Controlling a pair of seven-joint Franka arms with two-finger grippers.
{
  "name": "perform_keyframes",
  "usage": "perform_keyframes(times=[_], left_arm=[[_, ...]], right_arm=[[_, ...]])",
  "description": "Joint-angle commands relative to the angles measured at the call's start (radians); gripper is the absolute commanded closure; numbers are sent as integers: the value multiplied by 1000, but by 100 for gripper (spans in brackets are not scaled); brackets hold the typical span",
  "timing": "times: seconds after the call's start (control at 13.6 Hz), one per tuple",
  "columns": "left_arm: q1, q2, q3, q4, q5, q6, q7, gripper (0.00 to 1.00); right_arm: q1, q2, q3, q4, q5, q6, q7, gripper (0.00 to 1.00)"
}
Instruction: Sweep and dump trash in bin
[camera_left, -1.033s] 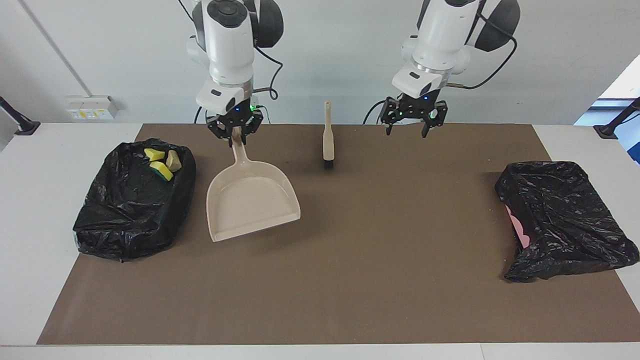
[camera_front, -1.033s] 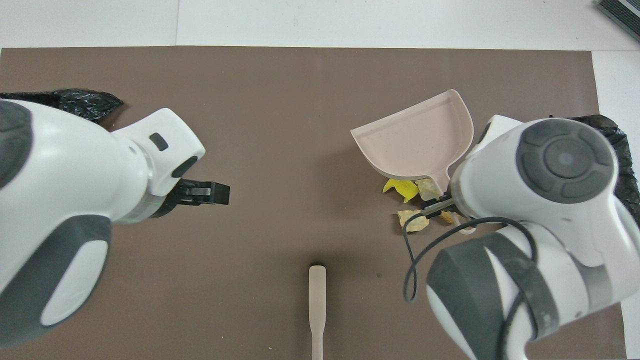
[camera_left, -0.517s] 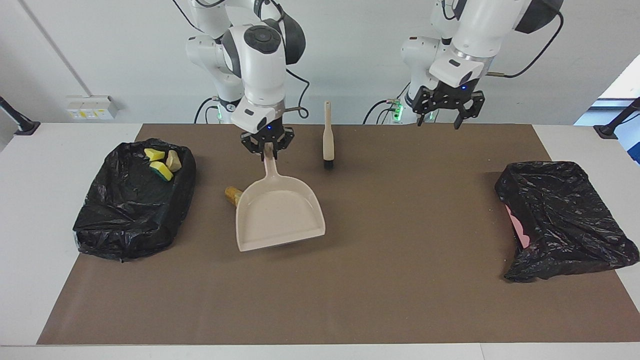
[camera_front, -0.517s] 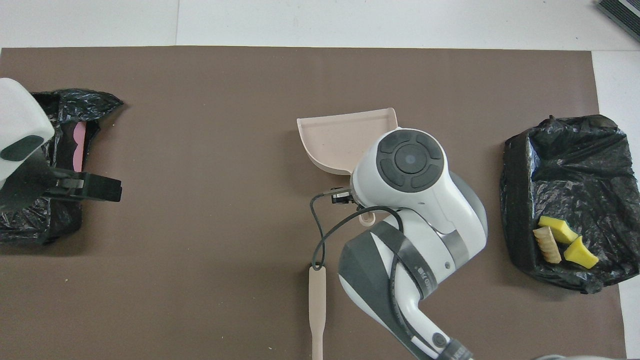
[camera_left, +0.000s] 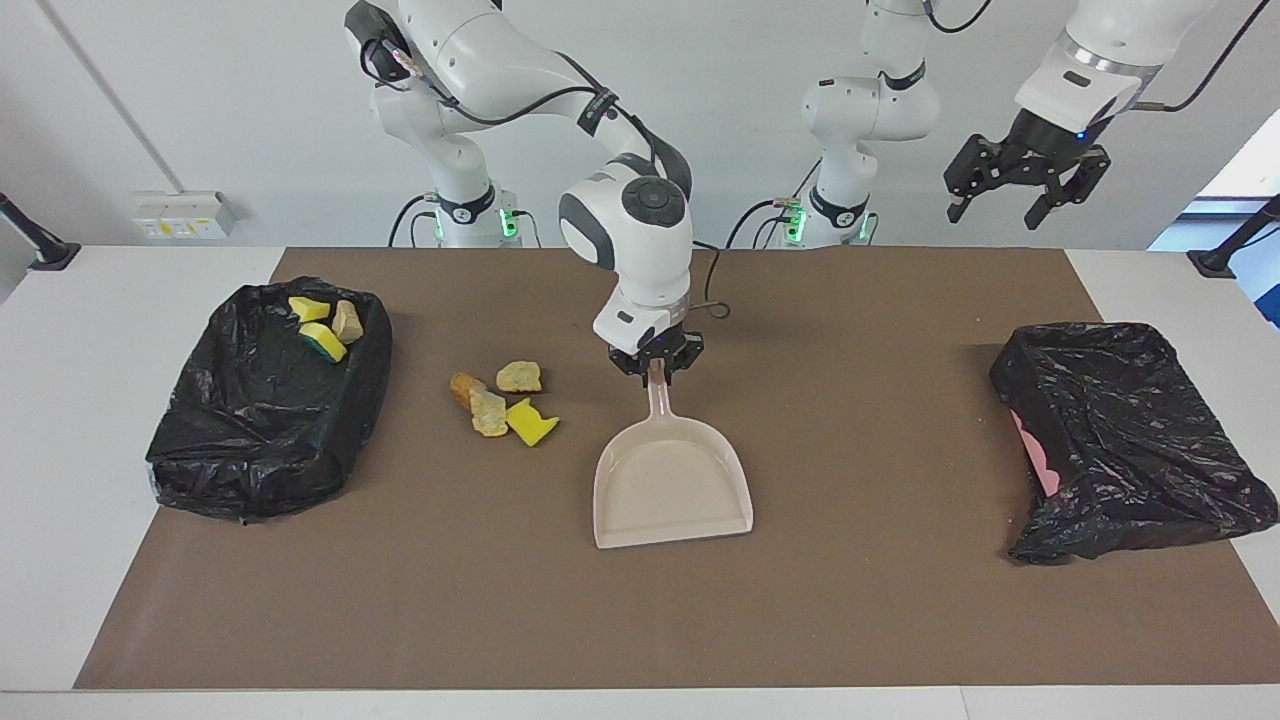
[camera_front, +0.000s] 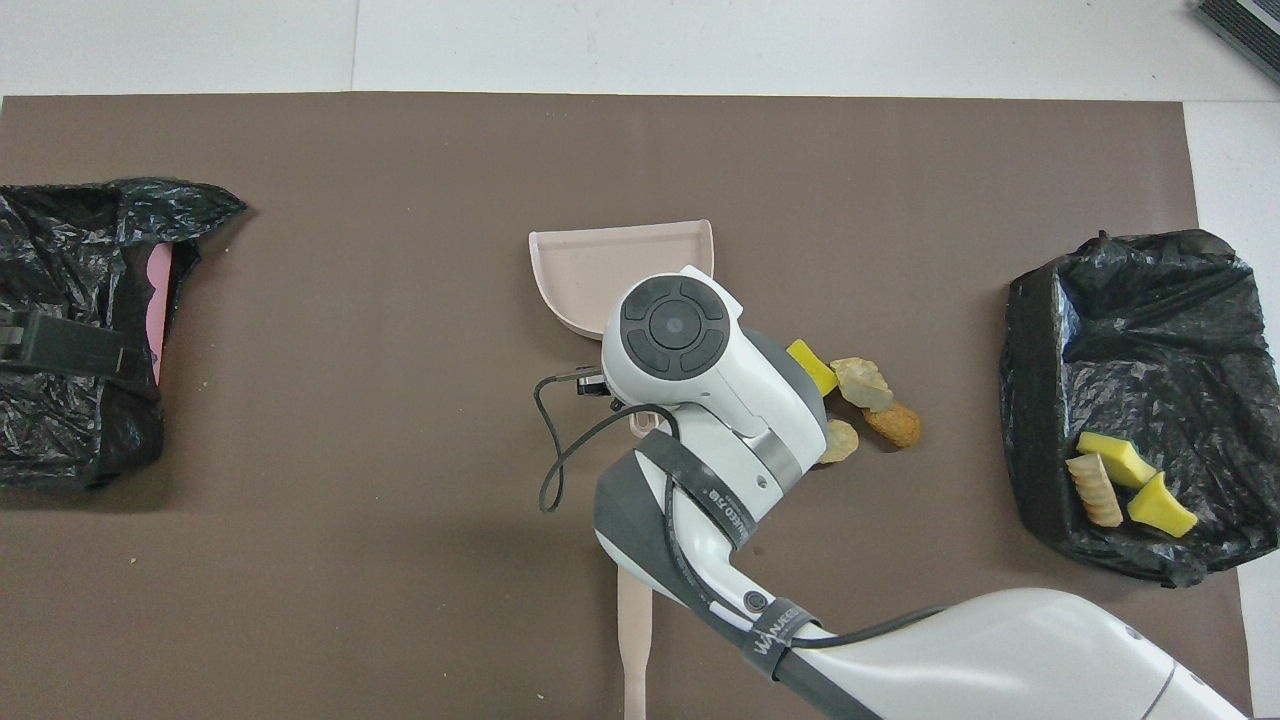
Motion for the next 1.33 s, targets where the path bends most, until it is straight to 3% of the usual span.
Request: perform_keyframes(times=[0.0, 0.07, 0.15, 0.22, 0.44, 0.89, 1.25], left_arm=[[35, 31, -17, 67, -17, -44, 52, 0], [33, 18, -17, 59, -16, -41, 68, 0], [35, 11, -19, 58, -14, -41, 87, 0], [33, 11, -19, 57, -11, -41, 99, 0], [27, 11, -19, 56, -10, -41, 92, 0], [24, -15, -20, 21, -8, -51, 93, 0], [23, -12, -26, 21, -4, -38, 91, 0]], right_arm=[[-15, 33, 2, 21, -3, 29, 7, 76], [-15, 33, 2, 18, -3, 21, 4, 58], [-14, 28, 2, 6, -5, 18, -8, 33], [-12, 22, 4, 4, -5, 3, -11, 0], [-24, -47, 20, 4, 9, -127, -19, 0], [-23, -340, 48, -89, 225, -371, -103, 0], [57, -545, 47, -339, 429, -347, -97, 0]])
